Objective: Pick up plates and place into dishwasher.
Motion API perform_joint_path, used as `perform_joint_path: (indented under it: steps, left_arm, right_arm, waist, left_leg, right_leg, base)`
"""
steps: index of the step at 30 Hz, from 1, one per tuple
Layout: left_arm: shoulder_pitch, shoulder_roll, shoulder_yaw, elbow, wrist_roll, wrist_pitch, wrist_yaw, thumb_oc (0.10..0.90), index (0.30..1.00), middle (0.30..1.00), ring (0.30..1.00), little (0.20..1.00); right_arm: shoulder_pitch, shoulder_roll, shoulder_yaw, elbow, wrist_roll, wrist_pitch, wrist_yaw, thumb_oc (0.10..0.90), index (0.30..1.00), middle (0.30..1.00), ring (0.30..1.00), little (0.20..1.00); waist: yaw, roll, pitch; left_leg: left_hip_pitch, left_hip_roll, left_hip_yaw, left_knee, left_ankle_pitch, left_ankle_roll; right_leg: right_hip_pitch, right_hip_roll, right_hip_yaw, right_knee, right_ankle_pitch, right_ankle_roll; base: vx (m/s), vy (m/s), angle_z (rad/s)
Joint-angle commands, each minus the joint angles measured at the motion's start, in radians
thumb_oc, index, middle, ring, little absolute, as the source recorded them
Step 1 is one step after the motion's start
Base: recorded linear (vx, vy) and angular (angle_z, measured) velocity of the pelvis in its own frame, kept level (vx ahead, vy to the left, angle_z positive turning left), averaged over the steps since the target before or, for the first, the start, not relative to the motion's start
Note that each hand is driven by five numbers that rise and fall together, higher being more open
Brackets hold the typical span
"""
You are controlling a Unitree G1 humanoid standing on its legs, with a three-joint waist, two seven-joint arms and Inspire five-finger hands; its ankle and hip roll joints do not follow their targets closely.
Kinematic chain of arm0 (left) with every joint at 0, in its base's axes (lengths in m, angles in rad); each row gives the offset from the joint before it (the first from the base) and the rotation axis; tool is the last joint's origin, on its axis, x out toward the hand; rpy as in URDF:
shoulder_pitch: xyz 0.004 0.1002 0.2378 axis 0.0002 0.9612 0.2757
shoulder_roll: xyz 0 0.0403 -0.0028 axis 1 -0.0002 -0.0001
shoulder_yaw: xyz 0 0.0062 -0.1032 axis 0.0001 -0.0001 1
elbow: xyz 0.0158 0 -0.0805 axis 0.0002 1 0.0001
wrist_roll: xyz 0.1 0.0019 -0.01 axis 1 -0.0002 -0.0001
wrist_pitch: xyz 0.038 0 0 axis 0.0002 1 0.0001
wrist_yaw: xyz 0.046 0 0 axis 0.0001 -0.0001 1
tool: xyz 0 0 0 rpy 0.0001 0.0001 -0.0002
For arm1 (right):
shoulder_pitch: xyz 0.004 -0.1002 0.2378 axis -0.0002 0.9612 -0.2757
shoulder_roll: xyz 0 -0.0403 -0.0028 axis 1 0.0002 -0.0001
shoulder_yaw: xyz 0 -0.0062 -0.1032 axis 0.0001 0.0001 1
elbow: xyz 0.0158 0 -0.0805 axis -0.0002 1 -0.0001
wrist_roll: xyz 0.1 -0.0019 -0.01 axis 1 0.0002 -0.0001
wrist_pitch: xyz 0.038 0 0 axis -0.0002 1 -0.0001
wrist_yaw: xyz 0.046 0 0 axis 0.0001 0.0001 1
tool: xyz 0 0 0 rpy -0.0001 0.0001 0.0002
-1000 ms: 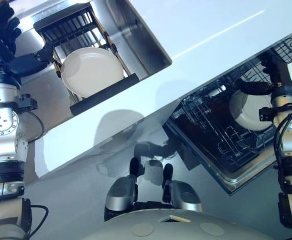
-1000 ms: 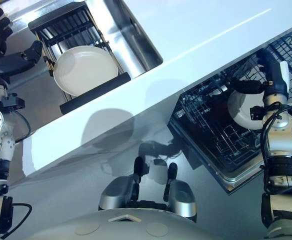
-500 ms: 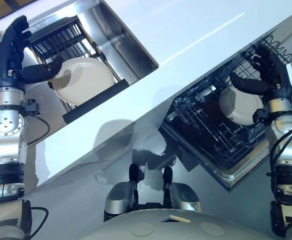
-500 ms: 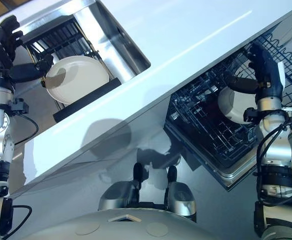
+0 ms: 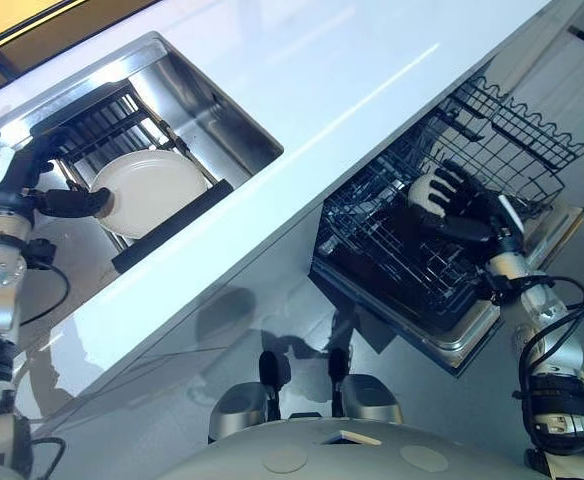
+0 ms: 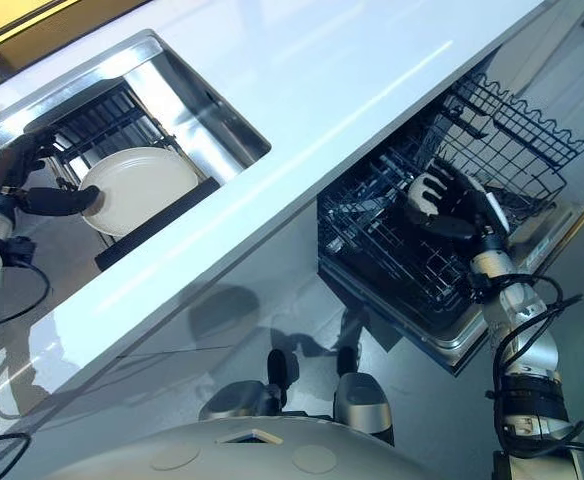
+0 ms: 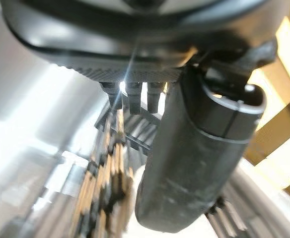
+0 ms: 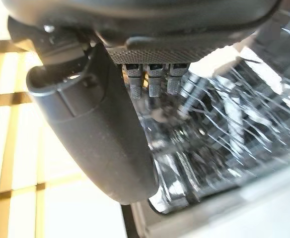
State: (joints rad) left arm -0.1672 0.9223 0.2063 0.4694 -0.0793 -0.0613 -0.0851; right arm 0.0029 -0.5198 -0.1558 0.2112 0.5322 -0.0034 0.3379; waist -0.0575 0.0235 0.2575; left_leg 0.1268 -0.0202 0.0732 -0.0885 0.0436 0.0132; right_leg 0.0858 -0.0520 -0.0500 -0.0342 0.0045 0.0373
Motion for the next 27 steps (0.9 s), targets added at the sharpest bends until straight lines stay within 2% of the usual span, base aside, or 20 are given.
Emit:
perform_joint_path:
  steps: [1, 8, 16, 19, 27]
  left_arm:
    - [-0.097, 0.131, 0.002, 0.082, -0.011, -0.021, -0.013, 0.800, 0.900, 0.900, 0.900, 0.900]
    - [-0.159, 0.194, -0.044, 0.154, -0.052, 0.026, -0.045, 0.800, 0.900, 0.900, 0.900, 0.900]
    - [-0.197, 0.205, -0.072, 0.151, -0.115, -0.014, -0.039, 0.800, 0.900, 0.900, 0.900, 0.900]
    - [-0.221, 0.206, -0.092, 0.146, -0.123, -0.003, -0.056, 0.800, 0.900, 0.900, 0.900, 0.900]
    - [-0.254, 0.183, -0.170, 0.135, -0.117, 0.025, -0.212, 0.800, 0.900, 0.900, 0.900, 0.900]
  right_arm:
    - [-0.023, -0.063, 0.001, -0.078, 0.058, -0.058, 0.048, 0.800, 0.900, 0.900, 0.900, 0.900]
    - [-0.001, -0.075, 0.053, -0.075, 0.074, -0.022, 0.091, 0.800, 0.900, 0.900, 0.900, 0.900]
    - [0.025, -0.075, 0.089, -0.076, 0.060, -0.005, 0.086, 0.800, 0.900, 0.900, 0.900, 0.900]
    - [0.024, -0.074, 0.096, -0.071, 0.055, -0.010, 0.089, 0.800, 0.900, 0.900, 0.900, 0.900]
    - [0.039, -0.067, 0.108, -0.074, 0.037, -0.021, 0.086, 0.800, 0.900, 0.900, 0.900, 0.900]
  waist:
    - [-0.012, 0.064, -0.162]
    - [-0.031, 0.067, -0.141]
    - [-0.043, 0.061, -0.105]
    - [-0.045, 0.061, -0.097]
    - [-0.054, 0.062, -0.080]
  left_leg:
    - [-0.037, -0.079, -0.008, 0.048, -0.128, 0.044]
    - [-0.050, -0.086, 0.004, 0.048, -0.127, 0.052]
    - [-0.079, -0.090, 0.030, 0.052, -0.125, 0.058]
    - [-0.087, -0.089, 0.038, 0.056, -0.125, 0.060]
    - [-0.101, -0.094, 0.055, 0.073, -0.128, 0.066]
  right_leg:
    - [-0.081, 0.034, -0.028, 0.148, -0.133, 0.058]
    - [-0.113, 0.029, -0.001, 0.157, -0.113, 0.073]
    - [-0.160, 0.022, 0.021, 0.152, -0.084, 0.089]
    - [-0.173, 0.022, 0.026, 0.159, -0.080, 0.092]
    - [-0.196, 0.018, 0.031, 0.179, -0.067, 0.098]
  base:
    - [0.02, 0.088, -0.16]
    - [0.03, 0.096, -0.09]
    - [0.02, 0.083, -0.15]
    - [0.00, 0.046, -0.13]
    - [0.02, 0.039, -0.04]
